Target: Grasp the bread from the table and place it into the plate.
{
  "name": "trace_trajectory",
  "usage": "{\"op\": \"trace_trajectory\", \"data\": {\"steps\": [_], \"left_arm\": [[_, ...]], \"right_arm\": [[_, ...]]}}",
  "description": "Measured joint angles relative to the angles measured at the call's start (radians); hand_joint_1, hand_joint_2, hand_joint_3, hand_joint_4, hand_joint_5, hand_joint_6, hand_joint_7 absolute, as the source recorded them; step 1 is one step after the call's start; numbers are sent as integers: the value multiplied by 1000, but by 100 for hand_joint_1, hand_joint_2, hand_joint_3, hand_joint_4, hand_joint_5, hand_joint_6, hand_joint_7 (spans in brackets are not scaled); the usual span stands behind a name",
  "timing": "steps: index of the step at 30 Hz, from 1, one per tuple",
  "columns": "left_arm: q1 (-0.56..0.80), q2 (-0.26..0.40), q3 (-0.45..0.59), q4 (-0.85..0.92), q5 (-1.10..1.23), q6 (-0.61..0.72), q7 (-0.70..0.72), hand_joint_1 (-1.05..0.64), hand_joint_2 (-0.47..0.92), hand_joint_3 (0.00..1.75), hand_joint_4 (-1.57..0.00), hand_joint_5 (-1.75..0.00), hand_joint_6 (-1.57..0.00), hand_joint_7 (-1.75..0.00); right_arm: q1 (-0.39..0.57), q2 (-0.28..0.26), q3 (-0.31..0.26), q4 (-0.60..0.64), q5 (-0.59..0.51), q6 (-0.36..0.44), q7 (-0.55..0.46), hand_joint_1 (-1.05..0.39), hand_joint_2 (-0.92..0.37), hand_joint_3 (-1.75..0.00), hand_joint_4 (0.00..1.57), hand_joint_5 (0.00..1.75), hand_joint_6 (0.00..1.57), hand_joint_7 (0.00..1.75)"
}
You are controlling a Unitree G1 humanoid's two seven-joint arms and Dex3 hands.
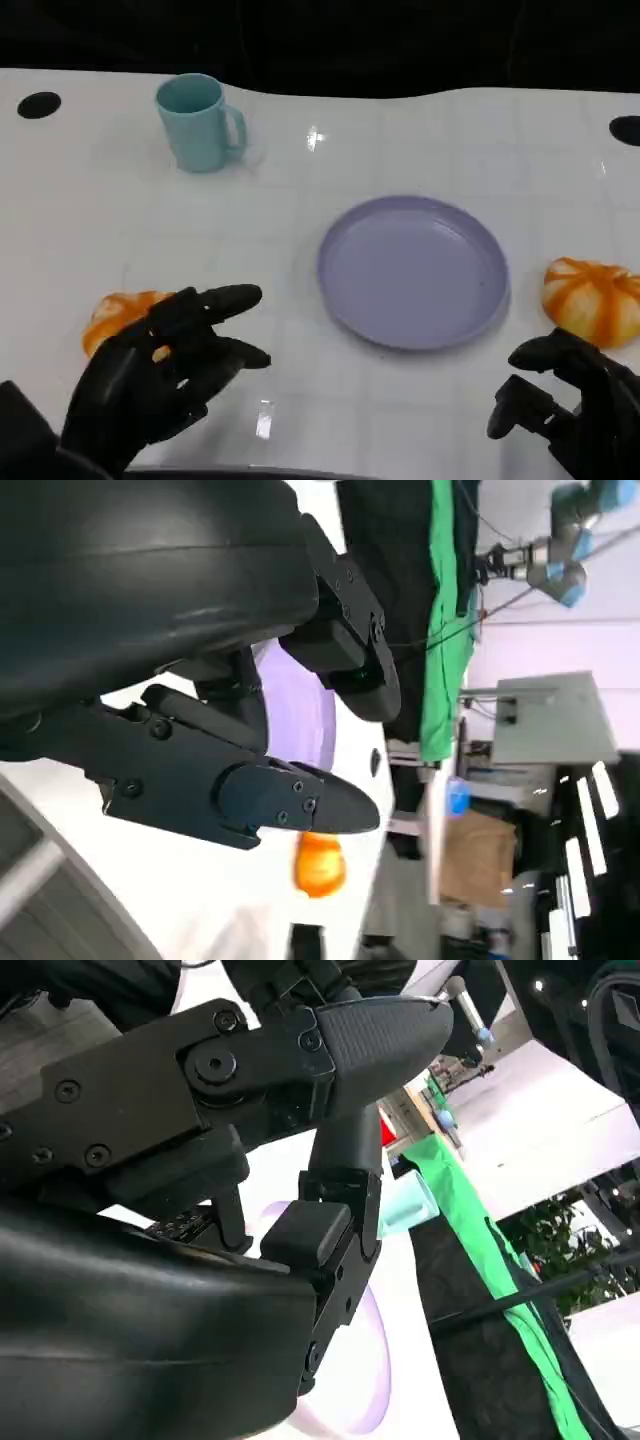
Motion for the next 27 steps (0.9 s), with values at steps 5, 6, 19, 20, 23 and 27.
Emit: {"op": "trace_trajectory", "data": {"steps": [5,6,19,20,23,27], "left_arm": [[4,56,-20,-70,149,-53,72,-43,90,0,-19,-50,-41,0],[6,74,-25,-84,196,-66,87,-42,90,0,-18,-49,-40,0],[36,314,-59,-312,815,-110,260,-44,86,0,0,-12,-16,-2],[41,322,-61,-333,850,-87,260,-43,84,0,0,-11,-17,-2],[47,338,-74,-393,956,-5,259,-40,84,0,-1,-10,-16,-1],[45,363,-103,-435,1056,74,246,-39,83,0,-7,-12,-21,-2]], "right_arm": [[0,0,1,0,3,1,0,-53,-92,-21,72,154,83,94],[0,0,2,0,3,1,1,-53,-92,-21,72,154,83,94],[0,0,13,0,3,1,4,-53,-92,-20,75,151,87,90],[0,0,13,0,3,0,4,-53,-92,-20,75,151,87,90],[0,0,13,0,4,0,4,-53,-92,-21,76,151,87,89],[0,0,13,-1,5,0,4,-52,-92,-21,75,151,87,89]]}}
